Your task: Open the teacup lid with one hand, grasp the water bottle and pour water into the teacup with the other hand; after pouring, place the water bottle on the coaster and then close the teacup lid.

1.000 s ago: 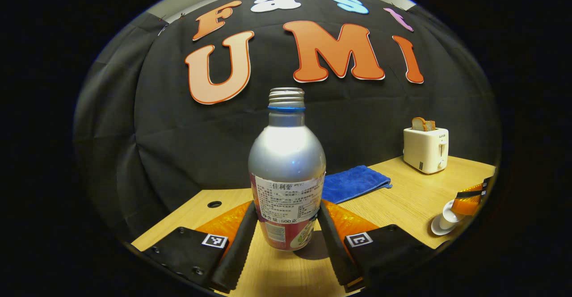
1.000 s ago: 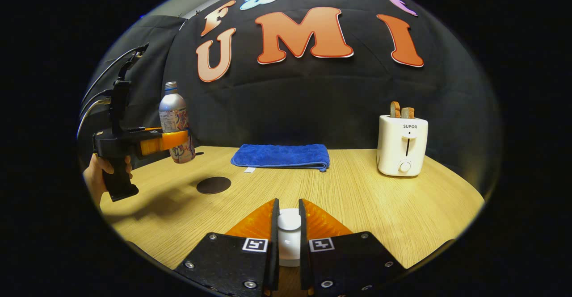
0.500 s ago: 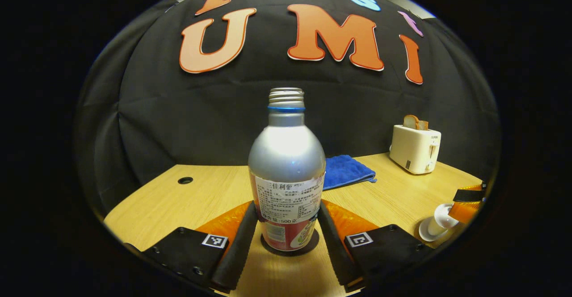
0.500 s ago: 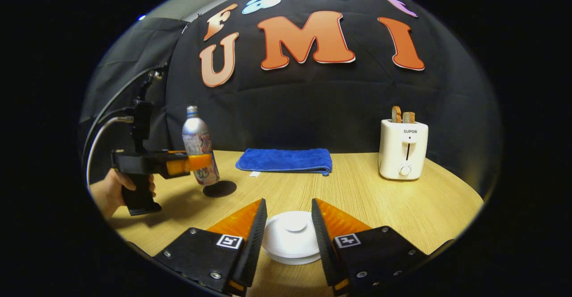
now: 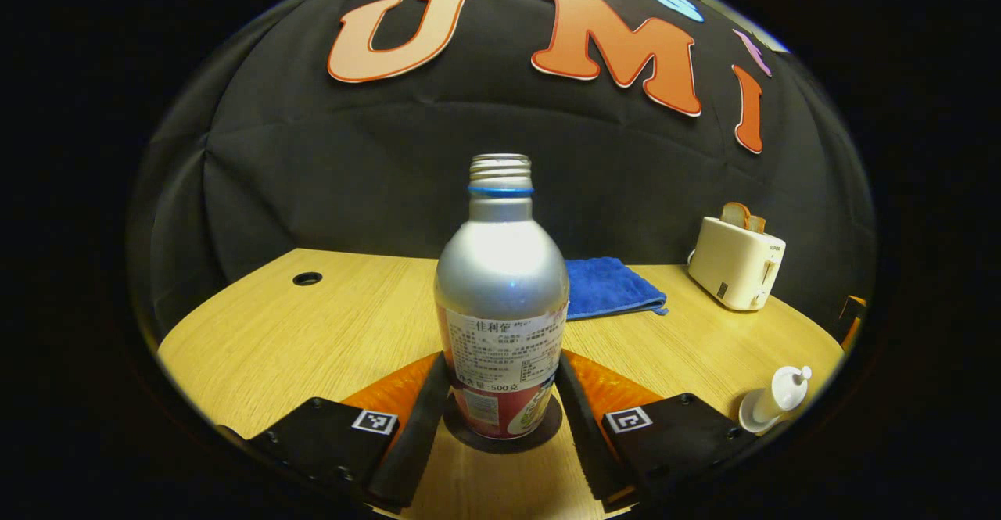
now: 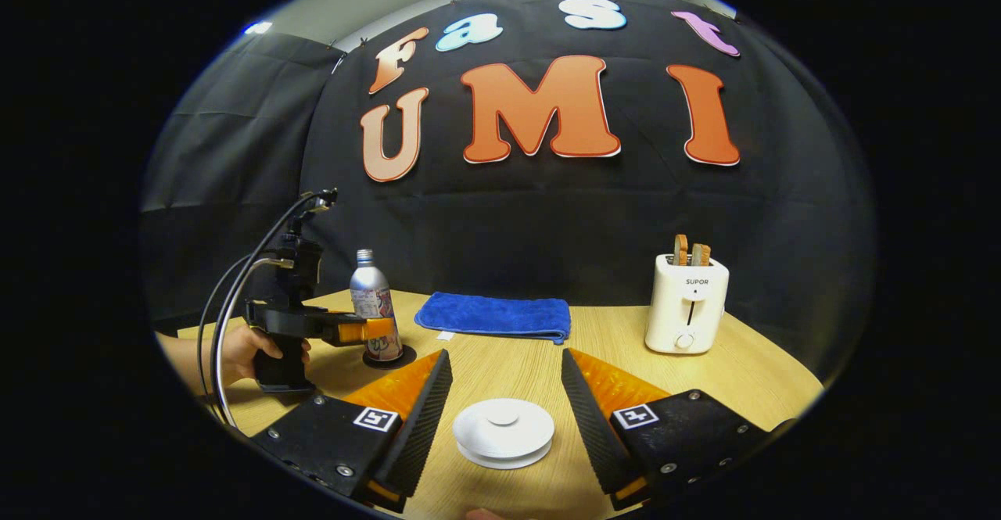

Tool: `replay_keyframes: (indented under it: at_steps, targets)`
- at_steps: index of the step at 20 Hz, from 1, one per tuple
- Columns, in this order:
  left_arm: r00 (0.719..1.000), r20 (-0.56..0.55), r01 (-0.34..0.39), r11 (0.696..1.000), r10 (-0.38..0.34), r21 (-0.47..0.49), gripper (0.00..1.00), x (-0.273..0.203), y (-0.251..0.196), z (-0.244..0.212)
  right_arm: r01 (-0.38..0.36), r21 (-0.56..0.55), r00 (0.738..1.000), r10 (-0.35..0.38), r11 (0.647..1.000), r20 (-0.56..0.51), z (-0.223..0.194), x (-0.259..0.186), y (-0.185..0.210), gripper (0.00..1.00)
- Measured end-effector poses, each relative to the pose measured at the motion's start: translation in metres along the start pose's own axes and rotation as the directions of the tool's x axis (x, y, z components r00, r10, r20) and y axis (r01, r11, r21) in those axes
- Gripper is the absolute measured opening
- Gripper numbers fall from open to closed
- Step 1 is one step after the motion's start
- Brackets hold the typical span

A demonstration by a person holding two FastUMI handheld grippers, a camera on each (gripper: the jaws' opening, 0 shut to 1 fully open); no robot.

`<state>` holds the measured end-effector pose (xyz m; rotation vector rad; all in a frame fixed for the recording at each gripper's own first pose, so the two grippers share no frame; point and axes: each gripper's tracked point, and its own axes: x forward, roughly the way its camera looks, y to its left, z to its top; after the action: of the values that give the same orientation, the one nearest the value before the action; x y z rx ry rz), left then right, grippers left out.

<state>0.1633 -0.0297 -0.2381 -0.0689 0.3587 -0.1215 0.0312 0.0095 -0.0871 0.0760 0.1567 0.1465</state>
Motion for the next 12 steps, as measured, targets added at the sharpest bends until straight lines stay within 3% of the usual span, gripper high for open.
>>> replay_keyframes:
  at_steps: [3,7,12]
  targets:
    - [1.000,-0.020,0.024,1.000,-0.024,0.017,0.85,0.000,0.000,-0.003,0.010,-0.004,1.000,-0.010,1.000,-0.007,-0.001,0.000,-0.005,0.85]
    - [0.999,0.004,0.033,0.999,-0.033,0.005,0.99,-0.004,-0.004,0.005,0.022,0.019,1.000,-0.022,1.000,0.000,0.001,-0.003,-0.009,0.85]
    - [0.998,0.048,0.037,0.999,-0.038,0.034,0.99,-0.035,-0.010,0.017,0.047,0.043,0.998,-0.049,0.998,0.028,0.013,-0.012,-0.013,0.85]
